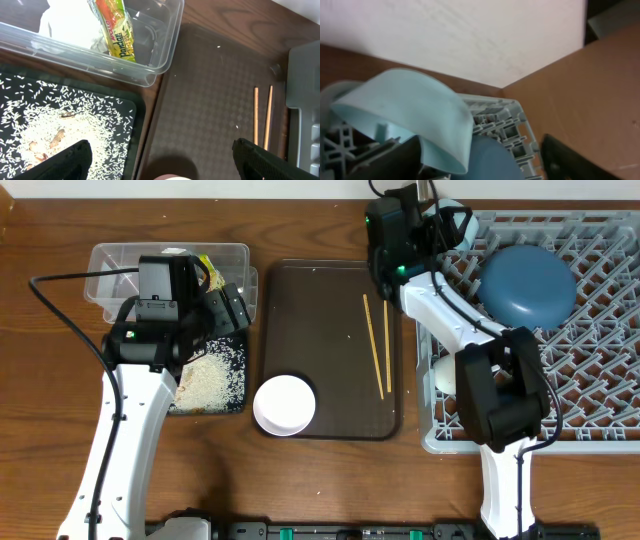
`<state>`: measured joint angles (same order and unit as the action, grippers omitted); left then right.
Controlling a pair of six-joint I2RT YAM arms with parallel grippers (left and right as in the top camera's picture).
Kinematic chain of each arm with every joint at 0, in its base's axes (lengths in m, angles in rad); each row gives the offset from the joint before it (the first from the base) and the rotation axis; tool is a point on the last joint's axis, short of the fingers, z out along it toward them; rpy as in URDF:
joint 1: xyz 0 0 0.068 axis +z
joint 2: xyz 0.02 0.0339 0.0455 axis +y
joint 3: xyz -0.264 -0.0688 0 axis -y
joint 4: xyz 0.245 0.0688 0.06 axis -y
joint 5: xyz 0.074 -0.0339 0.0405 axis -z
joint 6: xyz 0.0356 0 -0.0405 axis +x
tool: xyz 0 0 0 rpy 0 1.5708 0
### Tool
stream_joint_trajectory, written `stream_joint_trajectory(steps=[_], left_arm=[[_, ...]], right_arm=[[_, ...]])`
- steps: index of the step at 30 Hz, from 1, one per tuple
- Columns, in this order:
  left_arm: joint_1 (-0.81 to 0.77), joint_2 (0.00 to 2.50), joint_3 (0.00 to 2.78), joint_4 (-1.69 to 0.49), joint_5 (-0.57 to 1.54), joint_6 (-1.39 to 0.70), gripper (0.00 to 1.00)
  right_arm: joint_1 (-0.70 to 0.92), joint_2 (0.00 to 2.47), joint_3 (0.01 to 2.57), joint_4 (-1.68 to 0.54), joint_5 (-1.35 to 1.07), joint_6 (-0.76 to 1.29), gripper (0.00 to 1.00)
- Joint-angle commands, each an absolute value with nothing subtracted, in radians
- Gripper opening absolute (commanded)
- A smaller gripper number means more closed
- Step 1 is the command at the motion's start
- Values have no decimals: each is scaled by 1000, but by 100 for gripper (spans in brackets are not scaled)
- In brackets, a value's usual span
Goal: Sort waste into correct bins and load items into the dishwasher rack
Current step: 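Carry the light-blue bowl into the dish rack and release it, then reach the right gripper to the pink-white bowl and grasp its rim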
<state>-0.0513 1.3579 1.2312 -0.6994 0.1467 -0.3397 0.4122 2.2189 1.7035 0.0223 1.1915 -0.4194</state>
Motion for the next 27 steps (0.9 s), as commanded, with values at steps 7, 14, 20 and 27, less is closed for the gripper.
stream_joint_trajectory(steps=[7,14,20,27], left_arm=[[-48,1363,1230,-700,141,-335,92],[-48,1363,1230,-700,141,-335,92],[-48,1363,1230,-700,141,-335,92],[-48,1363,1230,-700,141,-335,92]], right_arm=[[462,2205,1702,26,1287,-427,85],[511,2162,1702,26,1282,-411,87],[553,2111,1702,-76,1227,-322,88],[604,2032,1702,-583,533,80,91]])
